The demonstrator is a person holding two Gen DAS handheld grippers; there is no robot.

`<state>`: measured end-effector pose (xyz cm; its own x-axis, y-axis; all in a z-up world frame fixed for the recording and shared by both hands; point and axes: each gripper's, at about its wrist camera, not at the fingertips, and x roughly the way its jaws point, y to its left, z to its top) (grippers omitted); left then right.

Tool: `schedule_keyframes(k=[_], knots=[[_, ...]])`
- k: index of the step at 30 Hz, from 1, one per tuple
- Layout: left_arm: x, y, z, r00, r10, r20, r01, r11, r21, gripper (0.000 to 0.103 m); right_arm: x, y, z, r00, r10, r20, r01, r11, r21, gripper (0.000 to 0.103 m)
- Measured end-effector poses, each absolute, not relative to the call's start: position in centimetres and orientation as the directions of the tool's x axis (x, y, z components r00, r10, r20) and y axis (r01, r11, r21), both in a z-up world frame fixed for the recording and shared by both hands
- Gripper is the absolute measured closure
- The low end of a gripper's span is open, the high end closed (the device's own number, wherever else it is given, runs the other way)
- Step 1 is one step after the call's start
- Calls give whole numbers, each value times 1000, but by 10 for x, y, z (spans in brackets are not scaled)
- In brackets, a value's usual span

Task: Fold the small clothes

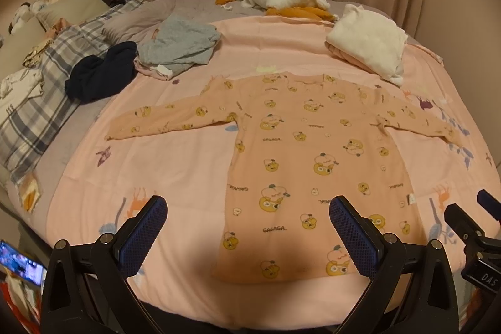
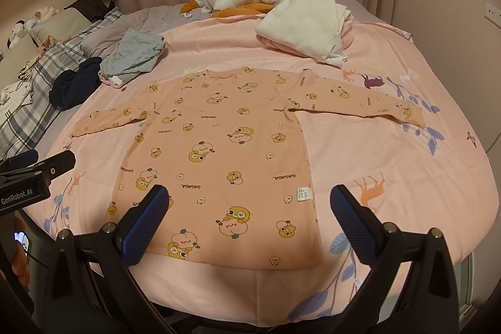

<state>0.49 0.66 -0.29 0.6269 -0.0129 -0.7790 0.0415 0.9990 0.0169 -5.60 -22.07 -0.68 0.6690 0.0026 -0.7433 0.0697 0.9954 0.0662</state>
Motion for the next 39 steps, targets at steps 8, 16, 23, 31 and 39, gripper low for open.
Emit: schedule_keyframes(k=[8, 16, 23, 31, 39], knots=[[5, 7, -3, 627, -11, -779, 41, 999, 19, 1, -56, -221, -8, 668, 4, -744, 70, 995, 68, 0], [4, 4, -6, 625, -6, -781, 39, 999, 23, 1, -56, -223, -13, 666, 3, -746, 76, 995, 72, 0], [2, 4, -8, 621, -11, -784, 44, 999, 22, 1, -55, -224, -14, 665, 3, -747, 77, 994, 74, 0], [0, 0, -10, 616, -11, -788, 51, 998, 26, 1, -55, -225, -15, 662, 1, -750, 87, 993, 78, 0], [3, -5, -8, 613, -11, -790, 56, 998, 30, 1, -54, -229, -15, 661, 1, -750, 92, 992, 83, 0]])
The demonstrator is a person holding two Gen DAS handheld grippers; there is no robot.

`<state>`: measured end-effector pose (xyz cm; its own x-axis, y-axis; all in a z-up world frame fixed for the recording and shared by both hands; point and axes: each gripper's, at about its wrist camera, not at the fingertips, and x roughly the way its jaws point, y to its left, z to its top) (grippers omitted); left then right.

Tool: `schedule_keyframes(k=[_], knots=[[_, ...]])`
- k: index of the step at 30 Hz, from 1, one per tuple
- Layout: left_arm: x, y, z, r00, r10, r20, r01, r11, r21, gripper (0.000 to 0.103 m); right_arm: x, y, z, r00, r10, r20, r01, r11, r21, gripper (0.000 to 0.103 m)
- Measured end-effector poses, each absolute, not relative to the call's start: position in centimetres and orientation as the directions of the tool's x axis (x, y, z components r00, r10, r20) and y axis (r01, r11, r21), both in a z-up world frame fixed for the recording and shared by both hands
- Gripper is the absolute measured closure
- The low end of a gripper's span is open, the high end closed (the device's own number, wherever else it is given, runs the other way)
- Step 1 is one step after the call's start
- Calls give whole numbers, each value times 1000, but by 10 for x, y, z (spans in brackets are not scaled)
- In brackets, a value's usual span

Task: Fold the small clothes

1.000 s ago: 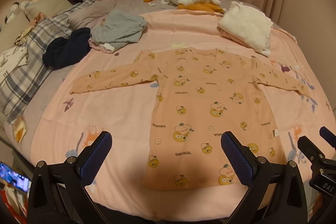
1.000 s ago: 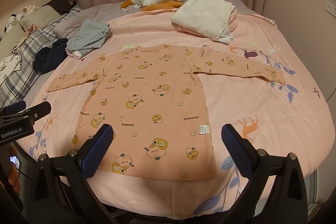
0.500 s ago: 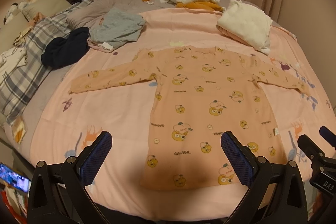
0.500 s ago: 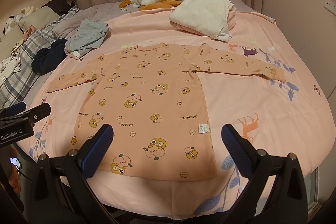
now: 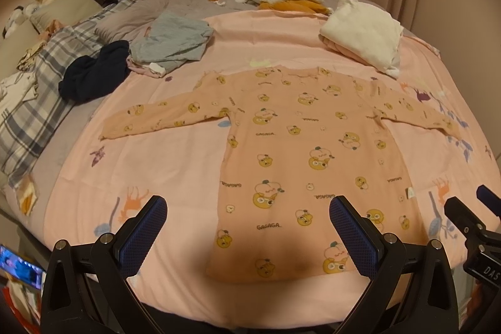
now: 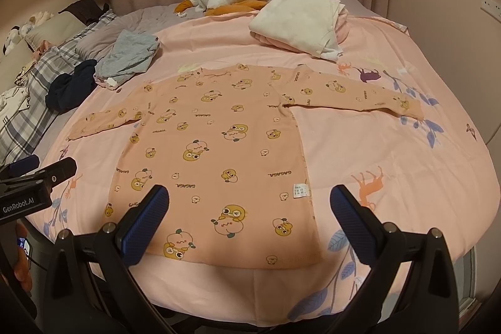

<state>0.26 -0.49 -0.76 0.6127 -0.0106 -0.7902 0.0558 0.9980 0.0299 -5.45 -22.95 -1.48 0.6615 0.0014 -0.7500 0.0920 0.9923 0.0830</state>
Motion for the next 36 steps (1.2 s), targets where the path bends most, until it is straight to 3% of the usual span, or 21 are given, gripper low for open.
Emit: schedule_keyframes(k=[28, 36], knots=[[6, -12, -11, 602, -14, -799, 65, 997, 31, 1, -55, -235, -16, 660, 3, -751, 96, 991, 88, 0], [23, -5, -22, 589, -123, -799, 67, 992, -104, 1, -49, -253, -21, 663, -7, -749, 145, 982, 119, 0]])
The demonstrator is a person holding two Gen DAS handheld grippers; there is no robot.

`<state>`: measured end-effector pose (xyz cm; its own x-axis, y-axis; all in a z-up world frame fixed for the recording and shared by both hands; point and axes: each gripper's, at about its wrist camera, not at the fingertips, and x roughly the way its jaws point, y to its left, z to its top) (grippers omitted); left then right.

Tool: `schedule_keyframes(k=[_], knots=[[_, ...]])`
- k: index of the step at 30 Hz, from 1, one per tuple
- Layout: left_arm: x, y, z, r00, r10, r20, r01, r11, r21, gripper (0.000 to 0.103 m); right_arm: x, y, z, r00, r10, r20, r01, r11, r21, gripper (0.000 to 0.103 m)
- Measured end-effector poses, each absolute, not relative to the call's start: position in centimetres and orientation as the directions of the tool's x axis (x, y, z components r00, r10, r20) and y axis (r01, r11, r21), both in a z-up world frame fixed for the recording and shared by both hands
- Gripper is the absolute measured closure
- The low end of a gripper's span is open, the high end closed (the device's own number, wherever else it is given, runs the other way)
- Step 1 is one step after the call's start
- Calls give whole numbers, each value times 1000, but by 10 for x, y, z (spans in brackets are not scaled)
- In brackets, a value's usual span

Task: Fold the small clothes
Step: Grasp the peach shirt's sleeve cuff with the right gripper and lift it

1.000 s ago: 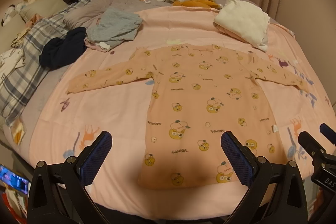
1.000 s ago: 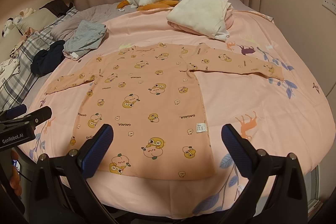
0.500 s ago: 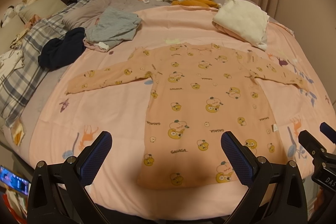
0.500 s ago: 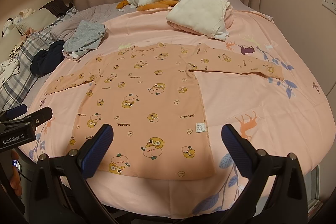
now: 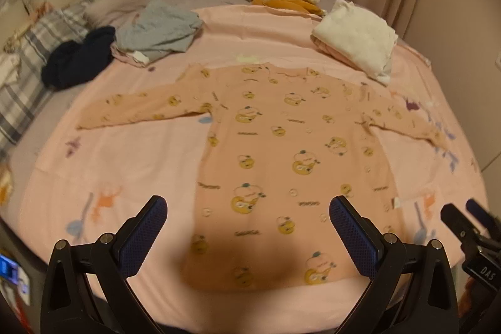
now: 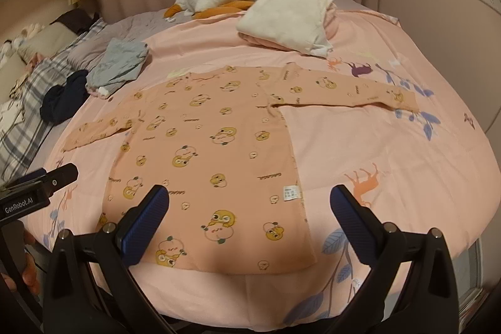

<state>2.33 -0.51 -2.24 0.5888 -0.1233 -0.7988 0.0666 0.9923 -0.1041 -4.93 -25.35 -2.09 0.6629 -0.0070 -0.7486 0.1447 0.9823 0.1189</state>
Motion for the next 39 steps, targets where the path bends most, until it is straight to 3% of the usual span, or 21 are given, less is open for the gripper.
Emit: schedule_keyframes(k=[3, 8, 11, 15, 21, 24, 36, 39], knots=[[35, -9, -28, 591, -159, -791, 82, 987, -137, 1, -45, -272, -28, 675, 39, -737, 156, 968, 194, 0], [51, -24, -36, 559, -240, -794, 149, 971, -189, 1, -36, -334, -58, 707, 265, -656, 180, 829, 529, 0], [59, -32, -42, 555, -326, -765, 191, 945, -264, 1, -38, -370, -78, 751, 310, -583, 212, 723, 658, 0], [74, -40, -51, 539, -410, -736, 215, 912, -351, 1, -38, -415, -94, 800, 195, -567, 299, 690, 659, 0], [113, -63, -71, 480, -341, -808, 193, 940, -281, 1, -11, -488, -127, 770, 132, -624, 439, 599, 670, 0], [128, -65, -80, 450, -352, -821, 173, 936, -306, 1, 4, -521, -135, 747, 67, -661, 515, 570, 640, 1], [177, -79, -88, 476, -308, -824, 131, 951, -280, 1, 60, -610, -167, 817, -18, -576, 550, 322, 770, 27], [186, -79, -92, 475, -299, -828, 120, 954, -276, 1, 66, -619, -171, 820, -45, -570, 557, 290, 778, 38]])
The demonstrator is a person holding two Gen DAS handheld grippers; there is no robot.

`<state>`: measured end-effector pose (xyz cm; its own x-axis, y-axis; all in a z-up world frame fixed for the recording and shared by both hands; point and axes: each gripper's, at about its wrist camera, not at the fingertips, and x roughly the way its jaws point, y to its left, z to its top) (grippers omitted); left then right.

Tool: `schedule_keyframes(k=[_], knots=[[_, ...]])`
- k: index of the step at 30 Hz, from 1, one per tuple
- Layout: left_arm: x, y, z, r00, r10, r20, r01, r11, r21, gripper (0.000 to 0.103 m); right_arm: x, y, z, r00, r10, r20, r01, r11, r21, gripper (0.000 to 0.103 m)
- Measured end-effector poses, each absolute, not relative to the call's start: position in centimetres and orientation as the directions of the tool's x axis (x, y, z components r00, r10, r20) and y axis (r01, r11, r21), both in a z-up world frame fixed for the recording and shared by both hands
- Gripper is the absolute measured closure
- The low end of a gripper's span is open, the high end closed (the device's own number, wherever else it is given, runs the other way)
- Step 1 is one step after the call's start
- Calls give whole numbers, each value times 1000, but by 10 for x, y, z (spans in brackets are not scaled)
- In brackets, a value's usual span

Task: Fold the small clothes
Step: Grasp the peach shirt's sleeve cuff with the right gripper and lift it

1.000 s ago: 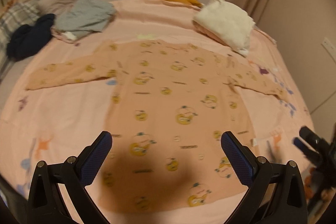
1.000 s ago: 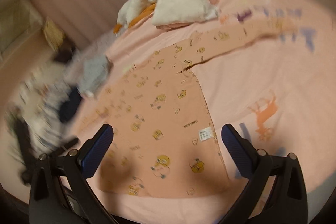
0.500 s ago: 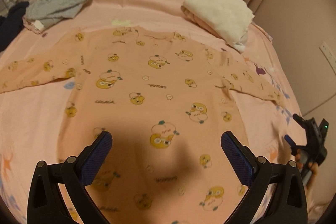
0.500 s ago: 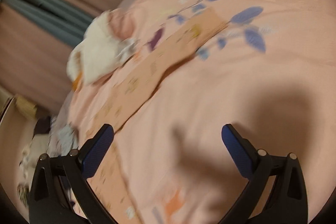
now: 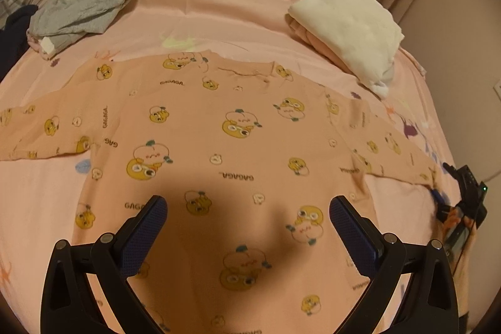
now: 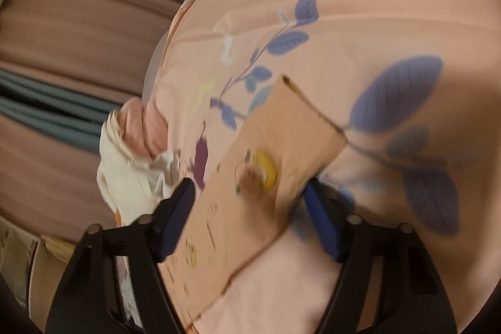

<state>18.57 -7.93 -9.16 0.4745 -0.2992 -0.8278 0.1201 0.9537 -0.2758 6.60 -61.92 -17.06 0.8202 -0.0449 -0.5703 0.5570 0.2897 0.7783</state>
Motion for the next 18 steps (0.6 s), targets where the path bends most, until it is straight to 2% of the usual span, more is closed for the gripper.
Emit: schedule_keyframes(k=[5, 7, 11, 13, 18], knots=[[194, -77, -99, 461, -295, -837, 98, 954, -282, 1, 72, -631, -182, 798, -65, -599, 593, 263, 761, 85], [196, -76, -102, 456, -291, -841, 94, 956, -279, 1, 75, -632, -184, 791, -65, -609, 601, 271, 752, 91], [198, -72, -102, 455, -277, -847, 91, 960, -265, 1, 80, -625, -168, 783, -69, -618, 600, 346, 721, 94], [198, -69, -101, 457, -275, -846, 88, 960, -264, 1, 88, -617, -148, 798, -63, -600, 569, 408, 714, 94], [198, -54, -94, 464, -260, -847, 69, 964, -258, 1, 120, -560, -84, 789, -50, -612, 499, 633, 592, 95]])
